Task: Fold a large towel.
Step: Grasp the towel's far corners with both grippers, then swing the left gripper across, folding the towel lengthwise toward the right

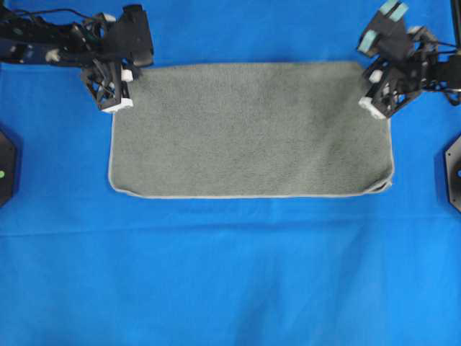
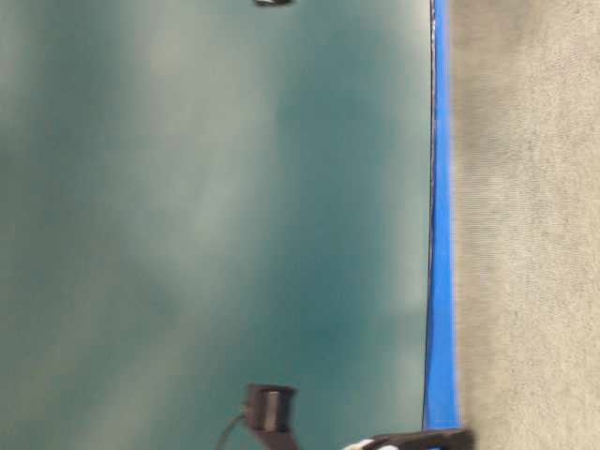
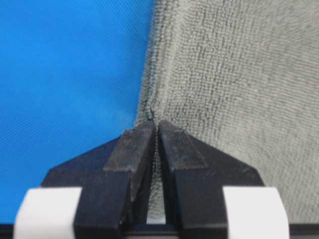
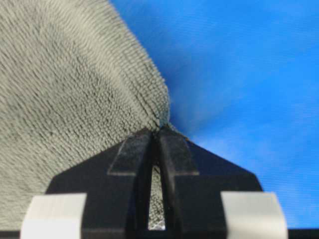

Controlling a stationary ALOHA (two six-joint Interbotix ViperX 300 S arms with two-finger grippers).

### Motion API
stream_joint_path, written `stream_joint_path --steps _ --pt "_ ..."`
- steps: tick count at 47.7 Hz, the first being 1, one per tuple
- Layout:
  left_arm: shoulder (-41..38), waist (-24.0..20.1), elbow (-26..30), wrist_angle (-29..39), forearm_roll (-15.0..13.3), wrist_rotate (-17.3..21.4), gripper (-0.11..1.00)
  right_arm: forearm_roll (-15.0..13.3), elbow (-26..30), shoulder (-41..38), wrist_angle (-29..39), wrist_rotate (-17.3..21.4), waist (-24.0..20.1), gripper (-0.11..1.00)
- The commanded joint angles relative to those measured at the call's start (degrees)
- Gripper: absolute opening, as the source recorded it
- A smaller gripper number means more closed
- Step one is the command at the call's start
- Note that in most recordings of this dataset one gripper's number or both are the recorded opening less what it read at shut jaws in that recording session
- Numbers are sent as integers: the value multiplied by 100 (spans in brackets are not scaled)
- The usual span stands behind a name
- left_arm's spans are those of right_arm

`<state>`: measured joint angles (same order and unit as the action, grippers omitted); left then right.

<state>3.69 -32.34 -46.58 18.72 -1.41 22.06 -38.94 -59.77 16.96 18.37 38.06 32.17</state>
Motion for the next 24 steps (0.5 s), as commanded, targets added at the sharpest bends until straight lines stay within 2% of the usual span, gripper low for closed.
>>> stream_joint_path --steps 1,6,10,12,15,16,21,24 --pt "571 18 202 457 -9 -79 1 79 97 606 325 9 -114 3" --pt "1151 149 352 1011 -18 -369 1 229 185 1371 800 9 -492 3" --pt "1644 352 466 1433 -35 -404 1 378 299 1872 1195 9 -861 3" --pt "1872 466 519 1591 -35 -598 1 492 360 2127 1397 9 -1072 3" --pt "2232 633 615 1784 -35 -1081 1 729 475 2461 1688 18 -1406 3" --pt "2355 686 650 1863 -35 -1230 1 888 545 2637 1837 18 -1582 3" --pt "2953 1107 721 2048 -44 -1450 1 1371 729 3138 2197 44 -2153 3" --pt "3305 1424 721 2021 -44 -1723 1 1564 800 3384 2303 70 -2443 3"
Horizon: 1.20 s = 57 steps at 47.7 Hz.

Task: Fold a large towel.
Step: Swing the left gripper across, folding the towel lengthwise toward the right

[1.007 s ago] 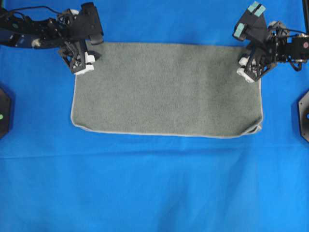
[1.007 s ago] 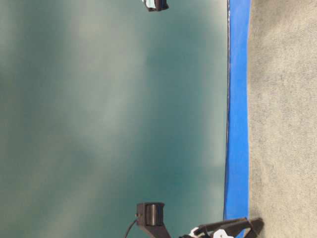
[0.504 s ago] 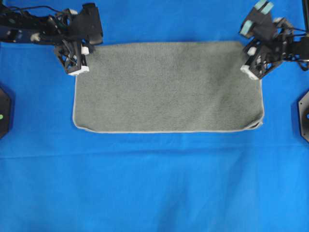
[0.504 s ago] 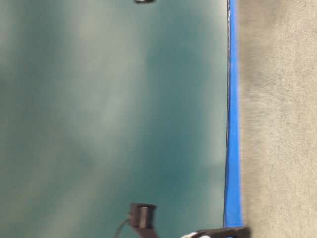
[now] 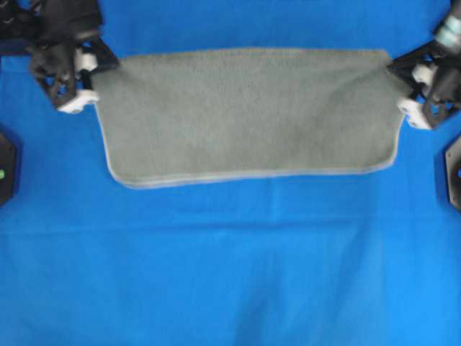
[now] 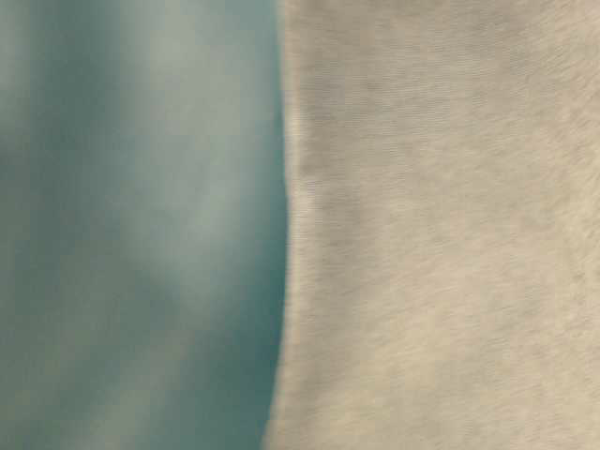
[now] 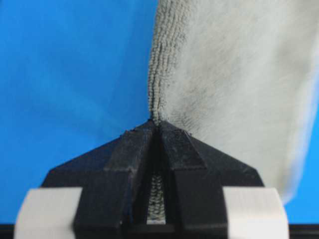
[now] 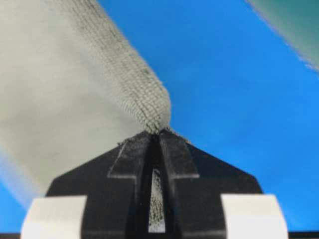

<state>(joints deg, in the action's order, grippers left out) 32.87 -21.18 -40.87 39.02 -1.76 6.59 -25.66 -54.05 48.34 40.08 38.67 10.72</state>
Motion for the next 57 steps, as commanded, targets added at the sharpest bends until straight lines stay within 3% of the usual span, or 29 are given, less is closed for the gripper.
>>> stream_joint_path --steps 1,9,18,26,36,48,57 --pt "466 387 141 -18 -9 -255 1 299 246 316 141 18 -378 3" --pt "853 1195 44 -255 -9 -1081 1 404 325 633 -18 18 -659 3" --pt "624 2303 -53 -1230 0 -1591 1 -290 466 404 -448 193 35 3" --pt "-97 3094 237 -2320 18 -1591 1 -721 756 -149 -1239 369 1090 3" --pt "-1433 3639 1222 -3076 35 -1327 1 -896 1327 -1239 -2364 334 1863 3" --pt "-2540 4069 2496 -3111 35 -844 1 -1011 2602 -2725 -2733 97 2057 3" --pt "-2962 4228 2742 -3560 26 -844 1 -1011 3375 -3489 -2751 -53 2074 3"
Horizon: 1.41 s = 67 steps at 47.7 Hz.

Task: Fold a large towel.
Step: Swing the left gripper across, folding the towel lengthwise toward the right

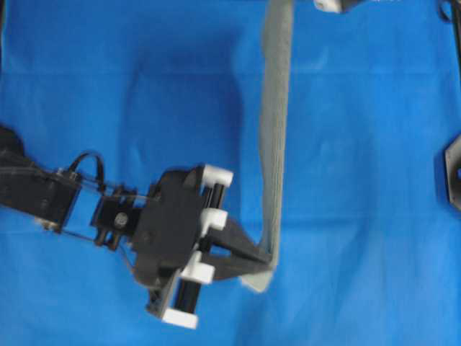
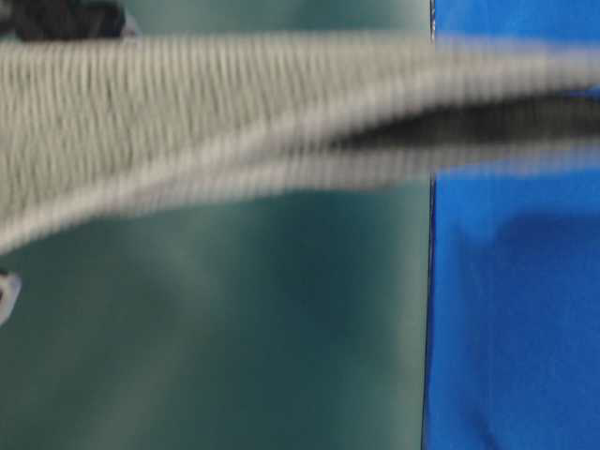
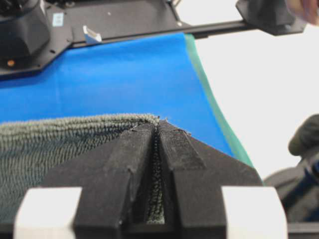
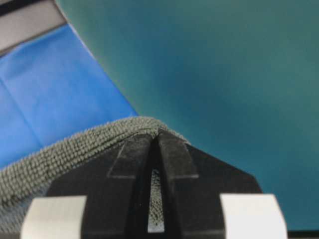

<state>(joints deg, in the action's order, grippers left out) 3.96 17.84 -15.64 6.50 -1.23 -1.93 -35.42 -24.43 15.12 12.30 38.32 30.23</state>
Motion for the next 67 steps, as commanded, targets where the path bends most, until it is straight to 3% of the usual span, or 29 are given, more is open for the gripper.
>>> stream_joint_path --steps 1,7,13,30,37,42,47,60,67 --pt "-123 325 229 -404 -35 9 1 -35 466 -211 44 -18 114 3" --pt "-536 308 369 -1134 -35 9 1 -35 519 -264 237 -26 149 3" --pt "-1046 272 747 -1485 -35 9 1 -44 211 9 615 -53 308 3" --pt "-2716 316 2812 -1494 -35 -26 1 -44 -1336 1960 1380 -79 492 3" --pt "-2979 378 3129 -1441 -53 -79 1 -53 -1652 2347 1600 -185 492 3" --pt "-2856 422 2804 -1327 -88 -185 1 -44 -1714 2057 1556 -290 492 3" --pt "-2558 475 2074 -1310 -97 -483 1 -35 -1635 1477 1283 -299 492 3" --pt "-1644 545 -141 -1494 -97 -1960 1 -44 -853 -536 -44 -325 202 3" --pt "-1389 703 -1063 -1767 -97 -2566 1 -62 -185 -1433 -255 -431 -26 3"
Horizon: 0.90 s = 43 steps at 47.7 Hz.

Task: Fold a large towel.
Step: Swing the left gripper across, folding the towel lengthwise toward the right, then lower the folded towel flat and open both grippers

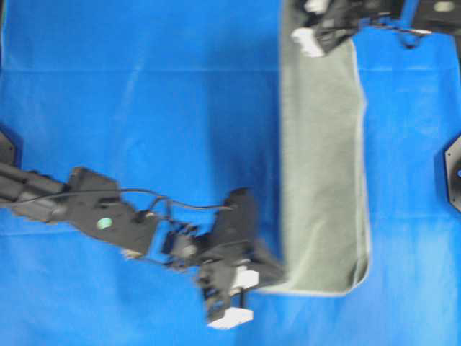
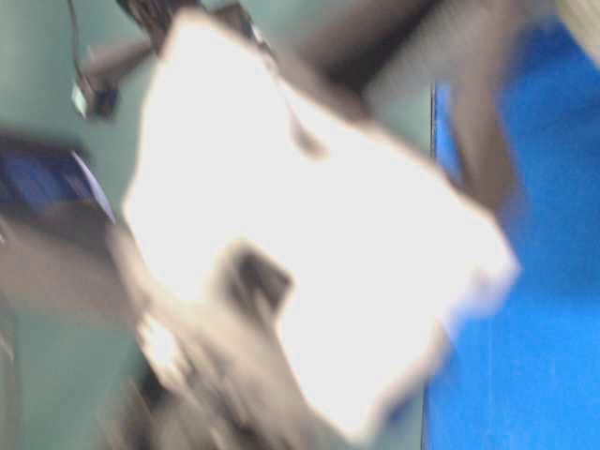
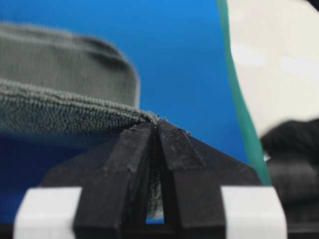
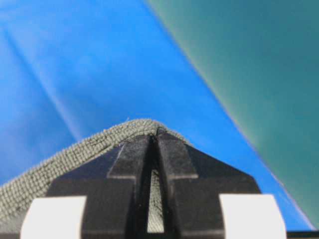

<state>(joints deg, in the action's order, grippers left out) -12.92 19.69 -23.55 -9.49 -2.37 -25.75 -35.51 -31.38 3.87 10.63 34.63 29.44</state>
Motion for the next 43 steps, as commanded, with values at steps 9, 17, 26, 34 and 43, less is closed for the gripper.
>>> stream_joint_path --steps 9,17,26,34,43 --pt "475 615 -984 -167 18 -694 1 -44 1107 -1063 -105 -352 -97 3" --pt "668 554 -1406 -35 18 -844 1 -53 1283 -1327 -105 -448 -114 3" --pt "712 466 -1485 62 18 -844 1 -53 1248 -1318 -114 -721 -141 3" --pt "712 422 -1450 70 26 -844 2 -53 1266 -1318 -193 -1011 -167 3" --pt "747 387 -1354 97 53 -791 51 -53 1266 -1274 -185 -1424 -193 22"
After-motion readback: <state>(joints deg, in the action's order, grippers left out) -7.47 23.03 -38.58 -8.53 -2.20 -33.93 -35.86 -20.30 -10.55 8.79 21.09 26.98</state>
